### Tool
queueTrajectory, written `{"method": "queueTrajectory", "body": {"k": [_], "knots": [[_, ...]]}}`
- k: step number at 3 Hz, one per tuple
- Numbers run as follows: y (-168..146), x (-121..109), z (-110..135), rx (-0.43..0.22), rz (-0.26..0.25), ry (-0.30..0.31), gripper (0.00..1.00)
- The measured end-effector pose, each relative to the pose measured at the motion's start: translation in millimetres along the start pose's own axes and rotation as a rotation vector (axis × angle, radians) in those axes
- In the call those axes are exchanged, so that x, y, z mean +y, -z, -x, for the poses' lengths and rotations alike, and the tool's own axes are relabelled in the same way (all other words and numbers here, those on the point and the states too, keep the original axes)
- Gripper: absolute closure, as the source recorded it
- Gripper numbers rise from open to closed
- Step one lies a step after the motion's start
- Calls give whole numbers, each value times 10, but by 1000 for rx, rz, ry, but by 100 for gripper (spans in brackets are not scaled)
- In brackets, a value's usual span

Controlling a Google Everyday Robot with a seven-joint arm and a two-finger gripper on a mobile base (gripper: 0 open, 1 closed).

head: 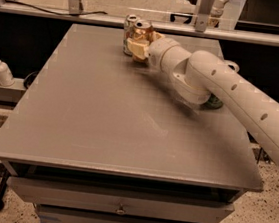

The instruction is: Move orange can near 7up can

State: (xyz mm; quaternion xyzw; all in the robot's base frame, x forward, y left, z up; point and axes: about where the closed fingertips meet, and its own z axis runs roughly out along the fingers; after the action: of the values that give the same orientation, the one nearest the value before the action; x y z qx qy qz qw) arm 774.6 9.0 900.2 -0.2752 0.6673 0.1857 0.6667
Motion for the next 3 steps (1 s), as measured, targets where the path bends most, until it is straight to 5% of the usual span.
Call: {"method": "queueTrajectory", "body": {"k": [2, 3], "knots": [[40, 7, -74, 23, 1, -12, 11], [15, 47, -119, 31, 11, -23, 0]]}}
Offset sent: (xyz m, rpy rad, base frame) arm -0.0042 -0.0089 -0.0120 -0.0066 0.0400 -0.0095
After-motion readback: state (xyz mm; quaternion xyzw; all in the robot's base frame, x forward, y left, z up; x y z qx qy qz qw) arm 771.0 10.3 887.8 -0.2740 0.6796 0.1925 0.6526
